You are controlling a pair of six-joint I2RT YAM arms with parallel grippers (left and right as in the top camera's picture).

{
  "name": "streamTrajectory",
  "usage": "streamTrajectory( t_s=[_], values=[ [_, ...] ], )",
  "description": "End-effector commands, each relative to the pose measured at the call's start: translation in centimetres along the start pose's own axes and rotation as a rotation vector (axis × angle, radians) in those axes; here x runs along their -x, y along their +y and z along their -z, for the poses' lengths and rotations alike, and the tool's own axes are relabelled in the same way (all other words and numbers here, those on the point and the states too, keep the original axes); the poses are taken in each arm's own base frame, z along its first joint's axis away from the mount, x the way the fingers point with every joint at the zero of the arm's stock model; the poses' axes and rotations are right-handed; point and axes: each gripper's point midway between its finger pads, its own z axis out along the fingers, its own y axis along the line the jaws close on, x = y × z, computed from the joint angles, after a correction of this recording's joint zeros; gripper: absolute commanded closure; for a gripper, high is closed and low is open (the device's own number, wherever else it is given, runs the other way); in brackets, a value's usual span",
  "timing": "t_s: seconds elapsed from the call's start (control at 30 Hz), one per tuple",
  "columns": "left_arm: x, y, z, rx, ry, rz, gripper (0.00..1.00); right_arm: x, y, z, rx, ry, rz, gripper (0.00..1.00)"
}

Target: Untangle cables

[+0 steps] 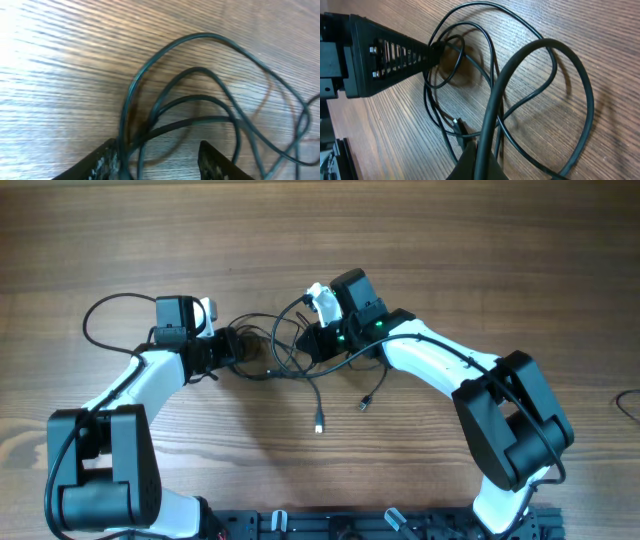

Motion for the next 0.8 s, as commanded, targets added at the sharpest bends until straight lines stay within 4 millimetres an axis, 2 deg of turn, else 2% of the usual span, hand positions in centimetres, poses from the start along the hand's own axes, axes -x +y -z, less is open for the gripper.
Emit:
streamTrajectory(
  t_s=[0.0,0.03,0.13,0.23,0.3,0.4,0.47,0.5,0.53,0.6,0.63,0.7,0.73,0.77],
  values=[
    [-0.8,1.2,-0.4,0.054,0.019,0.014,0.54,0.4,1.0,0.8,0.028,-0.015,0.024,0.96],
    [-0.9,1.2,-0.4,0.056,0.023,0.048,0.62,0.4,1.0,0.8,0.028,-0.015,0.024,0.96],
    [-1.5,1.4,-0.4,0.065,0.045,0.117,0.67,0.4,1.0,0.8,0.028,-0.014,0.023,0.96],
    [-2.0,1.5,-0.4,0.068,0.054,0.147,0.79,0.4,1.0,0.8,0.028,-0.014,0.023,0.96],
    [-2.2,1.6,-0.4,0.072,0.064,0.149,0.96,0.4,1.0,0.8,0.028,-0.014,0.023,0.96],
    [-0.6,1.0,0.5,0.053,0.027,0.15,0.96,0.2,0.9,0.8,0.026,-0.007,0.016,0.96],
    [1.5,-0.4,2.4,0.014,-0.018,0.165,0.96,0.0,0.8,0.8,0.024,0.001,0.009,0.96],
    [4.2,-2.2,5.1,-0.029,-0.101,0.137,0.96,0.0,0.7,0.9,0.021,0.002,0.004,0.96],
    [5.7,-3.1,6.8,-0.049,-0.159,0.119,0.96,0.1,0.4,1.0,0.019,-0.001,0.0,0.96],
    [7.5,-4.3,9.4,-0.076,-0.242,0.098,0.96,0.1,-0.2,1.4,0.009,0.0,-0.018,0.96],
    [8.4,-4.3,11.3,-0.074,-0.307,0.135,0.96,0.2,-1.2,2.1,-0.007,0.001,-0.046,0.96],
    [9.0,-3.4,13.1,-0.038,-0.369,0.192,0.96,0.3,-2.6,3.7,-0.033,-0.003,-0.094,0.96],
    [9.2,-2.6,13.9,-0.002,-0.397,0.211,0.96,0.6,-3.9,5.6,-0.056,-0.017,-0.129,0.96],
    [9.1,-1.2,14.5,0.057,-0.414,0.234,0.96,1.0,-5.8,8.6,-0.096,-0.048,-0.157,0.96]
  ],
)
